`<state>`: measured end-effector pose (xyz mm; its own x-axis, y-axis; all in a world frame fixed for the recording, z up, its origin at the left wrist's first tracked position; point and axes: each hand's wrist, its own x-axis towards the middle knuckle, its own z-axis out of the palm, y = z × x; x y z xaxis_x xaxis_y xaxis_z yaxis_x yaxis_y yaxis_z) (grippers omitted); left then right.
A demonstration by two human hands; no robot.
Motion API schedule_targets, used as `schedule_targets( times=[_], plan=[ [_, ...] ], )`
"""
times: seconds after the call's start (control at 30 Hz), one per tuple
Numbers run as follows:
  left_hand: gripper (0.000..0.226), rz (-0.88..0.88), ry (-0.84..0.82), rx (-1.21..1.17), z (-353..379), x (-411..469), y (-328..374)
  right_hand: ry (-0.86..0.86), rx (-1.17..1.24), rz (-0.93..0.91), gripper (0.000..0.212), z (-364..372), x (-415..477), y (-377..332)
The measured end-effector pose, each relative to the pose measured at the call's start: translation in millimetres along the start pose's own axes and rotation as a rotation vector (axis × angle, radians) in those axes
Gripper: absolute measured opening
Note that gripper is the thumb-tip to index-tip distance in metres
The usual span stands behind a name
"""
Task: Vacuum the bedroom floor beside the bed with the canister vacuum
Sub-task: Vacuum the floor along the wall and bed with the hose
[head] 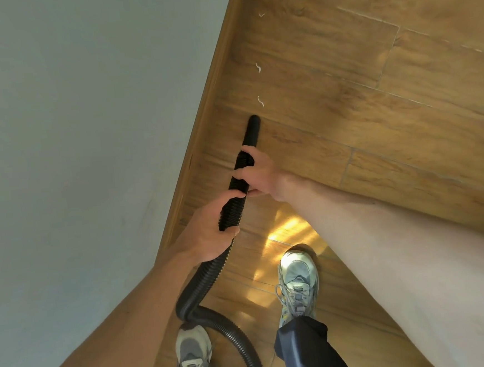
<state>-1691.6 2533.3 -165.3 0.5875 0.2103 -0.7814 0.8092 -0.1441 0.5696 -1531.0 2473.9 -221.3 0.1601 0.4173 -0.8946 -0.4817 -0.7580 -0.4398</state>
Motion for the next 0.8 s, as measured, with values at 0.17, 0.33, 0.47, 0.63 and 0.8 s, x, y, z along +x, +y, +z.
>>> schedule_targets(
  times=[0.17, 0.33, 0.47, 0.63, 0.8],
  plan=[
    [0.059, -0.029, -0.023, -0.049, 14.9, -1.4, 35.9, 0.038, 0.096, 0.053, 0.069, -23.6, -18.1, -0.2],
    [0.058, -0.036, -0.004, -0.128, 22.1, -11.5, 68.7, 0.063, 0.137, -0.007, 0.067, -36.2, -38.9, -4.1],
    [0.058, -0.059, -0.015, -0.203, 20.1, -18.3, 88.2, 0.08, 0.154, -0.008, 0.067, -44.8, -53.8, -15.7],
    [0.06, -0.082, -0.014, -0.346, 15.6, -23.4, 111.2, 0.118, 0.122, -0.028, 0.067, -53.7, -68.9, -34.1],
    [0.061, -0.09, -0.046, -0.38, 10.9, -30.8, 114.1, 0.146, 0.104, 0.008, 0.068, -52.8, -77.8, -41.3]
  ],
)
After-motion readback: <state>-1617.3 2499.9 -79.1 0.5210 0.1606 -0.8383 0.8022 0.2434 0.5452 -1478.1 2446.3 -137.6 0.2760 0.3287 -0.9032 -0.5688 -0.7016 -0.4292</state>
